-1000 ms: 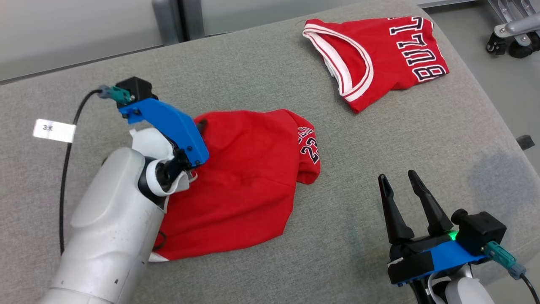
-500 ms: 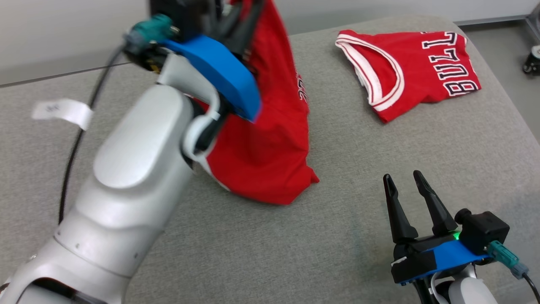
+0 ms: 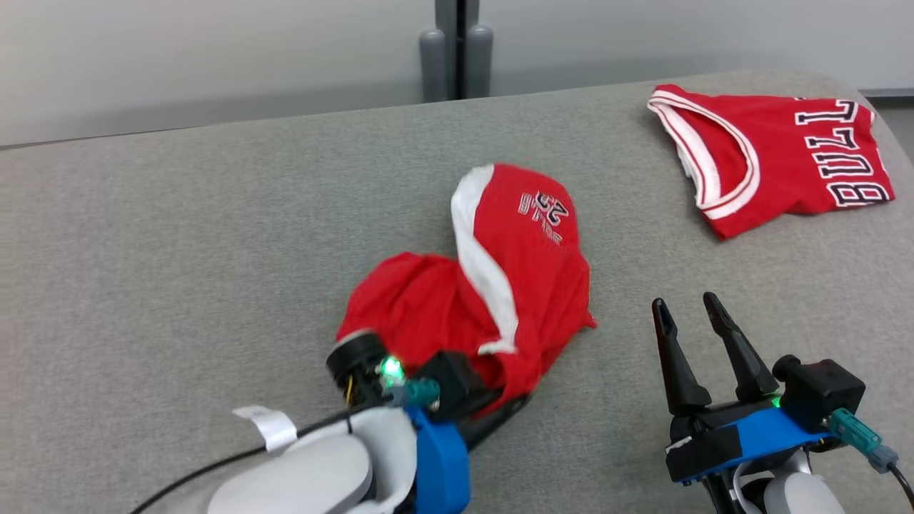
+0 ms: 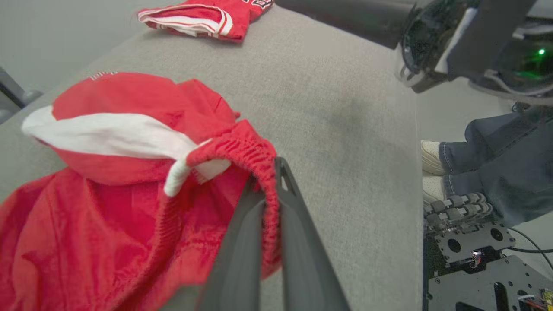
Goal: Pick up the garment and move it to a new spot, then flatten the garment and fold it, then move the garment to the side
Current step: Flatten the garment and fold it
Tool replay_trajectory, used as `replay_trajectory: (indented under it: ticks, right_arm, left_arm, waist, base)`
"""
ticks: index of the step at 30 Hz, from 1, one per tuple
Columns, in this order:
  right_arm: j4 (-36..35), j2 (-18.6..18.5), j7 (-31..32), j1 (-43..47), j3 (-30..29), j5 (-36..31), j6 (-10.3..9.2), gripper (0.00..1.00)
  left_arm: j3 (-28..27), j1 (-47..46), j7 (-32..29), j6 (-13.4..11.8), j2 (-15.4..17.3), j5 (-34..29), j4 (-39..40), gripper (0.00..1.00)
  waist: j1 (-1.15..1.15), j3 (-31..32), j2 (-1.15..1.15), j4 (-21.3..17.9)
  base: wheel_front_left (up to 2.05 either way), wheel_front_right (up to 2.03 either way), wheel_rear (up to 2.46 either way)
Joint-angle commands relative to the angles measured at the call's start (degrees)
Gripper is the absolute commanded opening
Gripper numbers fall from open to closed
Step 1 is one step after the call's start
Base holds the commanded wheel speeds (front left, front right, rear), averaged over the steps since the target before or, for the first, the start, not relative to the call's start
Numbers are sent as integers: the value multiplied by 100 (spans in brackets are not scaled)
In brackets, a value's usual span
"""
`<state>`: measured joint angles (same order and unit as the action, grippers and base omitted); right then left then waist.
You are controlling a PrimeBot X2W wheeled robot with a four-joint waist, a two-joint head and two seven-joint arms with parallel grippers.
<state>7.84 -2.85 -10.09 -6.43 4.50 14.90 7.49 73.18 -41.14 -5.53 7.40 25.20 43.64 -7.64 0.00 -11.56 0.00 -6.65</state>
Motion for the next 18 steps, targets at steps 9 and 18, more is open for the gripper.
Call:
replay_trajectory:
  ticks: [9,18]
  right_arm:
    - [-38,-6,81,74,11,-45,1,100]
    - [-45,-6,135,164,-22,-83,1,100]
  left_arm:
    - [20,912,-1135,-3,787,-340,-98,0]
    - [-333,1139,-540,-571,879,-223,-1471,0]
  waist:
    - [0,170,0,367]
    - [0,377,0,503]
  base:
    - [0,0,0]
    - [0,0,0]
